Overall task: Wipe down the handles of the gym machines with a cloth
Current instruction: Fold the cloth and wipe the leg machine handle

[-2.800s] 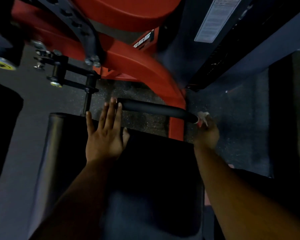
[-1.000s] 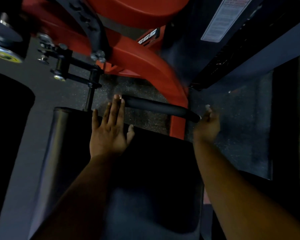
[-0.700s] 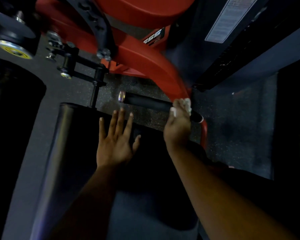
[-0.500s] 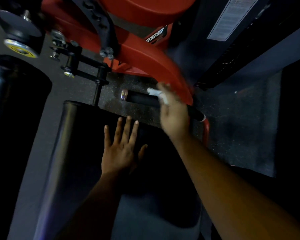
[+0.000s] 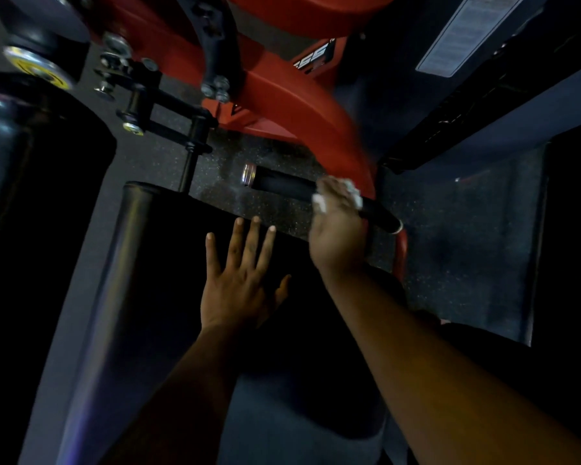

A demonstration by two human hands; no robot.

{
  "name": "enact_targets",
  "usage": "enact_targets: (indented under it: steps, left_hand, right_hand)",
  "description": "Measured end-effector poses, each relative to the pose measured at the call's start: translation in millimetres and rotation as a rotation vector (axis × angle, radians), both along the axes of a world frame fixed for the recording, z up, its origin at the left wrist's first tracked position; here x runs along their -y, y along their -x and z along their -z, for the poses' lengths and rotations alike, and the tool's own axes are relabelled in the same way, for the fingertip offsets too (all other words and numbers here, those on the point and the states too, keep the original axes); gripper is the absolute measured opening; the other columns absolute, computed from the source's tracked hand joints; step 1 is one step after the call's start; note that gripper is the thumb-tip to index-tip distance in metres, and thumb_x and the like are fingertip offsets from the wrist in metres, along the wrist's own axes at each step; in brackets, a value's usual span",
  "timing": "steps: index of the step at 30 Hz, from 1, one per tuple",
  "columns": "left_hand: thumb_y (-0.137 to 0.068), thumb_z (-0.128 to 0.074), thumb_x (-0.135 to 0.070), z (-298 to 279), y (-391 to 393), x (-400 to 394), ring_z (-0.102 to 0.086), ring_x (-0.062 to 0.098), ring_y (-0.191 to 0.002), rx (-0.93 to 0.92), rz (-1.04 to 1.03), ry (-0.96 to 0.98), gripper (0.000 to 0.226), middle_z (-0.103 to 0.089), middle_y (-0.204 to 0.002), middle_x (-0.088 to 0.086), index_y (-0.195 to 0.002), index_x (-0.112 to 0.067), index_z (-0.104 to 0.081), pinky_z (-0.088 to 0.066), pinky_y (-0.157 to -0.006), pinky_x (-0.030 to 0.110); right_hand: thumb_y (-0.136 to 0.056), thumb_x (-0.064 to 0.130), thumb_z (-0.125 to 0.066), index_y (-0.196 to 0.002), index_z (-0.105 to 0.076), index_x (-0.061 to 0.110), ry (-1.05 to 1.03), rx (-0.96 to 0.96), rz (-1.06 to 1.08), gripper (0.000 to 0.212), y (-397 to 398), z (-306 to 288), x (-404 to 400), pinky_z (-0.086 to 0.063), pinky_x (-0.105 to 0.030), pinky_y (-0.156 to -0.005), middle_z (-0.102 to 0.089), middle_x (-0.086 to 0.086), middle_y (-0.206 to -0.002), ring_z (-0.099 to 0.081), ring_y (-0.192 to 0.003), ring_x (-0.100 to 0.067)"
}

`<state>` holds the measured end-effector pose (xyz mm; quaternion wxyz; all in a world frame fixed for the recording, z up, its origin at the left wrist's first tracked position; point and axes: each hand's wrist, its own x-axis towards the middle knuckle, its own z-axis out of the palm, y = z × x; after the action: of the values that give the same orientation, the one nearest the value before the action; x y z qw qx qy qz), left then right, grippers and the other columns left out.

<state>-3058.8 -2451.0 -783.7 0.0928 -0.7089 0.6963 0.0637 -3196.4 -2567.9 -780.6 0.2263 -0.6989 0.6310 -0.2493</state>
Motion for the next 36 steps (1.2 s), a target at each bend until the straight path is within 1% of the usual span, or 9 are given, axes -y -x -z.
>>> enact_targets:
  steps: [5, 8, 12, 17, 22, 25, 28, 32, 36]
  left_hand:
    - [-0.095, -0.032, -0.070, -2.5, 2.3, 0.6, -0.005, 0.030, -0.159, -0.008, -0.019, 0.003, 0.086, -0.011, -0.172, 0.008, -0.165, -0.022, -0.017, 0.000, -0.122, 0.066]
    - [-0.094, -0.030, -0.070, -3.8, 3.1, 0.5, -0.005, 0.029, -0.159, -0.009, -0.034, -0.002, 0.087, -0.011, -0.172, 0.008, -0.165, -0.022, -0.015, 0.000, -0.123, 0.065]
    - [-0.094, -0.032, -0.070, -4.0, 2.3, -0.6, -0.008, 0.031, -0.159, -0.008, -0.025, 0.008, 0.086, -0.014, -0.171, 0.009, -0.164, -0.021, -0.020, -0.002, -0.123, 0.066]
    - [-0.096, -0.035, -0.069, -0.4, 0.6, -1.7, -0.002, 0.029, -0.159, -0.010, -0.014, 0.017, 0.087, -0.008, -0.172, 0.008, -0.165, -0.022, -0.012, -0.001, -0.123, 0.066]
    - [-0.096, -0.040, -0.069, -0.1, -0.2, -1.6, -0.004, 0.030, -0.159, -0.016, -0.010, 0.031, 0.088, -0.010, -0.172, 0.009, -0.165, -0.021, -0.013, -0.002, -0.123, 0.066]
    - [-0.094, -0.038, -0.070, 0.9, 0.0, -0.9, -0.007, 0.030, -0.159, -0.014, -0.019, 0.033, 0.088, -0.014, -0.172, 0.009, -0.165, -0.021, -0.017, -0.002, -0.123, 0.066]
    - [-0.094, -0.037, -0.069, 0.4, -0.1, -1.0, -0.010, 0.031, -0.158, -0.007, -0.012, 0.046, 0.086, -0.020, -0.170, 0.010, -0.163, -0.020, -0.025, -0.003, -0.123, 0.066]
    - [-0.095, -0.036, -0.069, -1.5, -0.2, -1.2, -0.008, 0.030, -0.159, -0.005, -0.004, 0.049, 0.086, -0.015, -0.171, 0.010, -0.164, -0.020, -0.020, -0.004, -0.123, 0.066]
    - [-0.097, -0.034, -0.069, -2.7, 1.7, -1.3, -0.005, 0.030, -0.159, 0.007, -0.013, 0.030, 0.086, -0.011, -0.172, 0.009, -0.165, -0.021, -0.015, -0.005, -0.122, 0.067]
  right_hand:
    - [-0.107, 0.026, -0.046, -0.140, -0.059, 0.011, -0.268, -0.022, -0.274, 0.039, -51.7, -26.7, 49.1, -0.043, -0.049, -0.110, -0.067, -0.016, -0.133, -0.060, -0.125, -0.034]
    - [-0.107, 0.025, -0.046, -0.145, -0.055, 0.011, -0.219, 0.012, -0.459, 0.041, -62.9, -36.9, 69.5, -0.048, -0.042, -0.102, -0.067, -0.016, -0.132, -0.063, -0.121, -0.034]
    - [-0.104, 0.012, -0.050, -0.155, -0.038, 0.008, -0.073, -0.163, -0.698, 0.053, -43.6, -13.0, 44.1, -0.029, -0.040, -0.121, -0.036, -0.012, -0.162, -0.035, -0.149, -0.027]
    - [-0.096, -0.003, -0.053, -0.151, -0.047, 0.008, 0.034, -0.186, -0.566, 0.057, 39.4, 12.9, 36.3, -0.035, -0.042, -0.120, -0.043, -0.008, -0.159, -0.042, -0.146, -0.021]
    - [-0.101, 0.009, -0.047, -0.149, -0.049, 0.005, -0.044, 0.008, -0.305, 0.048, 42.8, -3.1, 33.6, -0.045, -0.043, -0.113, -0.057, -0.014, -0.146, -0.056, -0.135, -0.025]
    - [-0.100, 0.007, -0.048, -0.152, -0.044, 0.004, -0.030, 0.116, -0.484, 0.052, -9.5, -16.7, 42.4, -0.034, -0.039, -0.121, -0.047, -0.014, -0.155, -0.044, -0.144, -0.026]
    - [-0.104, 0.015, -0.050, -0.154, -0.041, 0.008, -0.012, -0.059, -0.664, 0.051, -40.0, -5.9, 33.7, -0.020, -0.042, -0.125, -0.034, -0.009, -0.164, -0.030, -0.152, -0.024]
    - [-0.101, 0.014, -0.058, -0.147, -0.053, 0.012, 0.219, -0.196, -0.586, 0.047, 6.8, 19.1, 18.2, -0.031, -0.044, -0.121, -0.047, -0.004, -0.156, -0.040, -0.147, -0.021]
    - [-0.099, 0.004, -0.049, -0.152, -0.046, 0.016, 0.137, -0.346, -0.498, 0.055, 81.4, 25.6, -1.5, -0.020, -0.046, -0.125, -0.040, 0.001, -0.160, -0.029, -0.152, -0.015]
